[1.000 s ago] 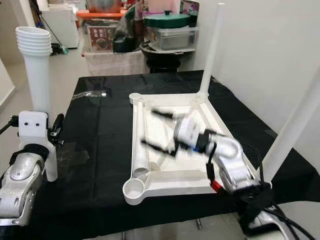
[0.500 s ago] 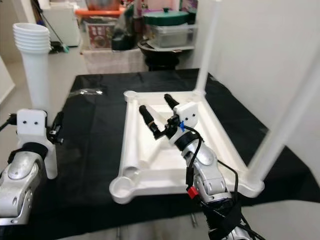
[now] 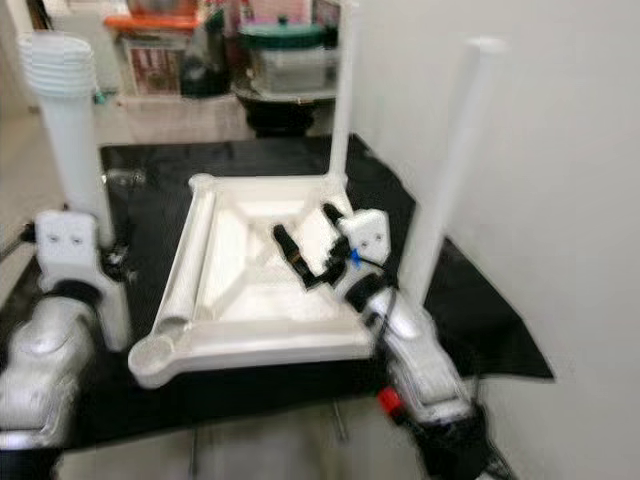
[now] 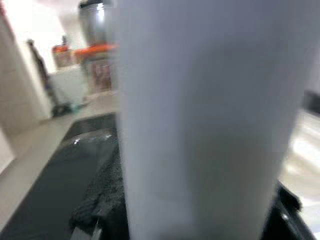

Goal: Building children table

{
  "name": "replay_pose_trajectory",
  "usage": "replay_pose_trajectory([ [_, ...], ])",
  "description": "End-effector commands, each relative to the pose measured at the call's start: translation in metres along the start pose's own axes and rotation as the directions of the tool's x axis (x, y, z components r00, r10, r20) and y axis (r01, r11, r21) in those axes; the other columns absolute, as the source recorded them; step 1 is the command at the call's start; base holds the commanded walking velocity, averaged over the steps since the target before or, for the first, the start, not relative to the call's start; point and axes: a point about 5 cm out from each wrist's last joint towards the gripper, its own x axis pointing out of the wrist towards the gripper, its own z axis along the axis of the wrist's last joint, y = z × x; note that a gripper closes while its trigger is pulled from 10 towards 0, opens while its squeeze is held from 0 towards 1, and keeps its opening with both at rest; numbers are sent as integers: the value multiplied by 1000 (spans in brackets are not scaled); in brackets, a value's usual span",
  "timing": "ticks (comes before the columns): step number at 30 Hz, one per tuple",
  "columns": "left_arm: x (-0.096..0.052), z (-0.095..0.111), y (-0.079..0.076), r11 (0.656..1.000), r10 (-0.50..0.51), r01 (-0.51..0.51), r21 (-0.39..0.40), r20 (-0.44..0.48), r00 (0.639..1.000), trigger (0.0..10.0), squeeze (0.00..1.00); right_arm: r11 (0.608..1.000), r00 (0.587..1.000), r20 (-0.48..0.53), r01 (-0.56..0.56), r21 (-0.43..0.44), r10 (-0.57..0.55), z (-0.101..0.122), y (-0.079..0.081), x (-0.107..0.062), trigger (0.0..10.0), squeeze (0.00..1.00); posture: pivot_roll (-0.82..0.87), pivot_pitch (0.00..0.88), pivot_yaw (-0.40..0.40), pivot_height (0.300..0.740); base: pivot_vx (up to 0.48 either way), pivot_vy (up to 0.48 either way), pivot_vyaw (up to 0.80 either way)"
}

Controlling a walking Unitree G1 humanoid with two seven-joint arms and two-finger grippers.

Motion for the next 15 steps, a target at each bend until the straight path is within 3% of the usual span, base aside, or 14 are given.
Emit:
replay_pose_trajectory([
  [1,1,9,3,1000,7,-6,-15,32,999,10000,0,992,994,8,-112,52,112,3,14,3,10000,0,53,0,-20,740,0,0,0],
  [4,3,12,5,1000,14,-13,-14,45,999,10000,0,934,938,-52,-333,131,342,0,28,-14,10000,0,55,0,-22,740,0,0,0],
  [5,3,12,5,1000,14,-13,-14,45,999,10000,0,934,938,-52,-333,131,342,0,28,-14,10000,0,55,0,-22,740,0,0,0],
  [7,2,12,7,1000,23,-23,-11,41,999,10000,0,880,884,-83,-442,172,461,-2,27,-31,10000,0,57,0,-23,740,0,0,0],
  [10,2,11,7,1000,27,-27,-7,37,999,10000,0,865,865,-102,-470,177,491,-3,22,-39,10000,0,58,0,-22,740,0,0,0],
  [15,2,12,11,999,40,-40,2,36,999,10000,0,887,885,-121,-425,181,449,-2,3,-42,10000,0,61,0,-24,740,0,0,0],
])
